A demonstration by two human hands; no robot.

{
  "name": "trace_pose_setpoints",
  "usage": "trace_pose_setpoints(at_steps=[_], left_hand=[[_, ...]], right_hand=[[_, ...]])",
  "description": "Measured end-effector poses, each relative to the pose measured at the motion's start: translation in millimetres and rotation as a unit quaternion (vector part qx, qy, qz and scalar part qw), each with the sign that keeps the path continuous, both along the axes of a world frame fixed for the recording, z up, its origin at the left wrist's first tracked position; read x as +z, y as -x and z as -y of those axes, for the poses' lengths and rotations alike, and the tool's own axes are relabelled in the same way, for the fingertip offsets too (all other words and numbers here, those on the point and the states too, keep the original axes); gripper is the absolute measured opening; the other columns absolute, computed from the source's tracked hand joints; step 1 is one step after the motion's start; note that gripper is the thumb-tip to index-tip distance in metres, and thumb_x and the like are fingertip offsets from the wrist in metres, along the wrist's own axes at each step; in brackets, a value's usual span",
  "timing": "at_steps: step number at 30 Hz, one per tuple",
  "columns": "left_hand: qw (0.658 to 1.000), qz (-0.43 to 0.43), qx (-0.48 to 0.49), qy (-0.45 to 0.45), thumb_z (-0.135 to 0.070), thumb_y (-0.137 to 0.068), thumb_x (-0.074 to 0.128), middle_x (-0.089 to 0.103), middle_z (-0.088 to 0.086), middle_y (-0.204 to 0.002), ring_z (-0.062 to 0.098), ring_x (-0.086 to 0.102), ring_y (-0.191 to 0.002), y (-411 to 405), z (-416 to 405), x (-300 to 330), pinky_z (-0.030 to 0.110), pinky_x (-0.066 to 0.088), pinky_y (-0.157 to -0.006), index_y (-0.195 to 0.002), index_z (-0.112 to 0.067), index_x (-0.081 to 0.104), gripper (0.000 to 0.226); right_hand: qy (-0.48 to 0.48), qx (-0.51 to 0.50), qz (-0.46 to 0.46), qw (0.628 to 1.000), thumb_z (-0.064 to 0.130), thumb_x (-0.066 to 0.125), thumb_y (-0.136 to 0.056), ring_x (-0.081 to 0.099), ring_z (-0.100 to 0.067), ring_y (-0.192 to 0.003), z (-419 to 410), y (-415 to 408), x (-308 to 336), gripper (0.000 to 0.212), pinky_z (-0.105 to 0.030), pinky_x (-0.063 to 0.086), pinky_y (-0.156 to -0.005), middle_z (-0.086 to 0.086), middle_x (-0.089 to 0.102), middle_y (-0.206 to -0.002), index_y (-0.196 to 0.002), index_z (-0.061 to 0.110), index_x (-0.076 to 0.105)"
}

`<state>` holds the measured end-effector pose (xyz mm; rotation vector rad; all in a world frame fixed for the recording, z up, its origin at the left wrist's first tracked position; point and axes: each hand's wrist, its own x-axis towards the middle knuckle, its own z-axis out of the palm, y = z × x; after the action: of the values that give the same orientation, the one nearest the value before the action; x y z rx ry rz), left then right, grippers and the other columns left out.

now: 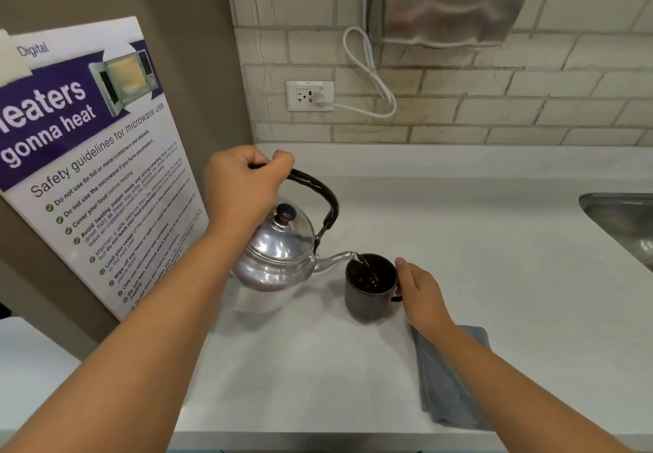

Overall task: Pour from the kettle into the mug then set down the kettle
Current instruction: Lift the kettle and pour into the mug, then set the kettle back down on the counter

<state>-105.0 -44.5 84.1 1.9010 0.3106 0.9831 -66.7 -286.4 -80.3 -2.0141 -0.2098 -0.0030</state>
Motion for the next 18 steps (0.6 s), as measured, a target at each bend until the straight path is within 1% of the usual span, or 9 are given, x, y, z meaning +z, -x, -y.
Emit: trace_pose_setpoints(at_steps=[3,5,7,9,12,13,14,16,18], left_hand=[[0.996,-0.013,0.004,0.084,-0.029,-0.069,0.065,0.026,-0.01,-0.034,0.009,0.027,-0.039,-0.3,-2.9,-4.3,0.024,0.03,-0.044,-0.038,-0.019,0.038,0.042],[0.991,-0.012,-0.001,0.13,-0.027,-0.068,0.064,0.024,-0.011,-0.033,0.006,0.024,-0.036,-1.1,-4.6,-4.9,0.019,0.028,-0.041,-0.034,-0.021,0.038,0.043],[0.988,-0.006,-0.001,0.155,-0.025,-0.069,0.063,0.023,-0.011,-0.033,0.006,0.021,-0.035,-2.6,-5.6,-3.1,0.015,0.024,-0.037,-0.032,-0.021,0.037,0.045],[0.983,0.001,-0.003,0.184,-0.025,-0.068,0.063,0.021,-0.012,-0.035,0.006,0.019,-0.037,-5.8,-7.2,1.6,0.016,0.02,-0.037,-0.034,-0.021,0.032,0.047],[0.972,0.018,-0.003,0.233,-0.028,-0.068,0.064,0.022,-0.008,-0.044,0.012,0.019,-0.045,-13.9,-11.6,15.5,0.026,0.018,-0.046,-0.039,-0.024,0.029,0.045],[0.968,0.025,-0.003,0.25,-0.03,-0.067,0.065,0.024,-0.004,-0.048,0.014,0.02,-0.047,-17.2,-13.3,21.1,0.029,0.018,-0.048,-0.042,-0.025,0.03,0.043],[0.963,0.033,-0.004,0.266,-0.031,-0.067,0.065,0.024,-0.002,-0.052,0.014,0.02,-0.048,-20.6,-15.3,26.6,0.03,0.018,-0.048,-0.045,-0.025,0.031,0.041],[0.955,0.051,-0.006,0.292,-0.031,-0.067,0.065,0.026,0.0,-0.055,0.014,0.02,-0.046,-28.9,-20.0,35.8,0.029,0.017,-0.046,-0.049,-0.025,0.032,0.037],[0.952,0.059,-0.001,0.299,-0.032,-0.065,0.065,0.028,0.001,-0.056,0.015,0.022,-0.048,-39.2,-23.8,40.5,0.03,0.018,-0.048,-0.05,-0.024,0.035,0.034]], right_hand=[[0.003,0.008,-0.011,1.0,0.041,0.031,-0.1,0.048,-0.02,-0.067,0.7,-1.5,0.4,0.061,-0.042,0.047,-0.067,-0.012,0.05,-0.07,-0.08,-0.012,0.051],[0.001,0.012,-0.016,1.0,0.042,0.031,-0.1,0.048,-0.02,-0.067,1.1,-2.3,0.5,0.061,-0.048,0.05,-0.073,-0.012,0.051,-0.07,-0.081,-0.012,0.053],[0.0,0.012,-0.017,1.0,0.042,0.031,-0.1,0.049,-0.018,-0.066,1.8,-3.7,-0.3,0.06,-0.048,0.051,-0.074,-0.01,0.052,-0.068,-0.077,-0.01,0.052],[-0.001,0.011,-0.019,1.0,0.041,0.033,-0.1,0.05,-0.015,-0.063,3.2,-5.0,-1.0,0.056,-0.042,0.05,-0.069,-0.007,0.053,-0.065,-0.067,-0.002,0.049],[-0.008,0.026,-0.035,0.999,0.037,0.037,-0.1,0.051,-0.003,-0.055,6.8,-6.6,3.6,0.049,-0.018,0.045,-0.059,0.001,0.055,-0.06,-0.058,0.014,0.048],[0.003,0.033,-0.038,0.999,0.035,0.04,-0.099,0.052,-0.001,-0.054,8.7,-7.4,7.6,0.047,-0.016,0.043,-0.059,0.002,0.056,-0.06,-0.057,0.016,0.049],[0.023,0.037,-0.037,0.998,0.034,0.043,-0.099,0.055,-0.003,-0.057,10.8,-9.1,13.0,0.045,-0.021,0.043,-0.059,0.002,0.059,-0.061,-0.059,0.016,0.051],[0.05,0.031,-0.024,0.998,0.033,0.049,-0.096,0.06,-0.016,-0.066,14.4,-15.5,30.2,0.04,-0.03,0.044,-0.064,-0.003,0.064,-0.067,-0.064,0.009,0.056],[0.037,0.012,0.002,0.999,0.033,0.053,-0.094,0.057,-0.019,-0.068,14.7,-24.3,55.4,0.039,-0.031,0.043,-0.065,-0.007,0.064,-0.069,-0.069,0.003,0.059]])
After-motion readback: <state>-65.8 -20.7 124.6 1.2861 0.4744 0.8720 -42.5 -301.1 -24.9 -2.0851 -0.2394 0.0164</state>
